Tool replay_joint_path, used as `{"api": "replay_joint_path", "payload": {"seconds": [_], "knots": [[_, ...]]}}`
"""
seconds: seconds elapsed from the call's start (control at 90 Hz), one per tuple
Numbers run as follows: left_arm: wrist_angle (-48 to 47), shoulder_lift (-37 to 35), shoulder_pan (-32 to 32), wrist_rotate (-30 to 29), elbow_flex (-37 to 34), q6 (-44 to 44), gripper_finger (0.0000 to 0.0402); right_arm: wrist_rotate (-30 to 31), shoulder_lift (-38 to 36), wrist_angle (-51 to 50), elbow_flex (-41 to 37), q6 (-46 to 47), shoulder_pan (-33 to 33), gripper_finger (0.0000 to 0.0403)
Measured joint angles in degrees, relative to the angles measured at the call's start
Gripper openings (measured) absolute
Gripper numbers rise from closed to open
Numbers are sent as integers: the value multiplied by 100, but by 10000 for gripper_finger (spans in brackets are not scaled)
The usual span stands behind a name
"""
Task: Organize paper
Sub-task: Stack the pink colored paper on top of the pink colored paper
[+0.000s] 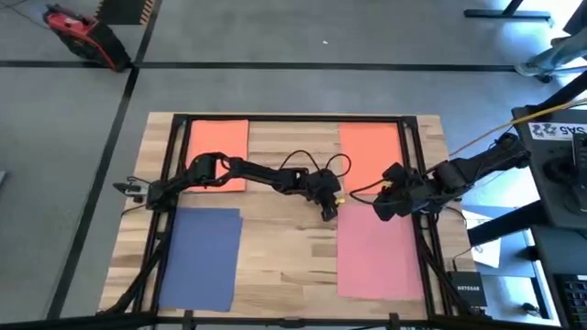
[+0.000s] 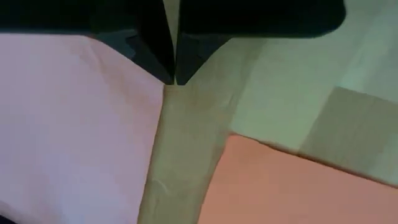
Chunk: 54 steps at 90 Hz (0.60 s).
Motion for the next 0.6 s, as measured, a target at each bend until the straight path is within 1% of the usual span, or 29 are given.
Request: {"api": "replay_joint_path", "payload": {"seconds": [0.111, 0.211, 0.389, 0.489, 0.6], "knots": [[-550, -132, -1, 31, 267, 260, 0, -1, 1, 1, 0, 2, 0, 0], [-1259, -288, -48, 290, 480, 716, 0, -2, 1, 0, 0, 4, 0, 0], [-2207, -342, -397, 585, 619, 1561, 0, -2, 1, -10, 0, -65, 0, 0], [-2349, -321, -664, 598, 602, 1901, 0, -4, 1, -7, 0, -117, 0, 0], [-2176, -251, -924, 511, 545, 1853, 0, -4, -1, -19, 0, -134, 0, 0]]}}
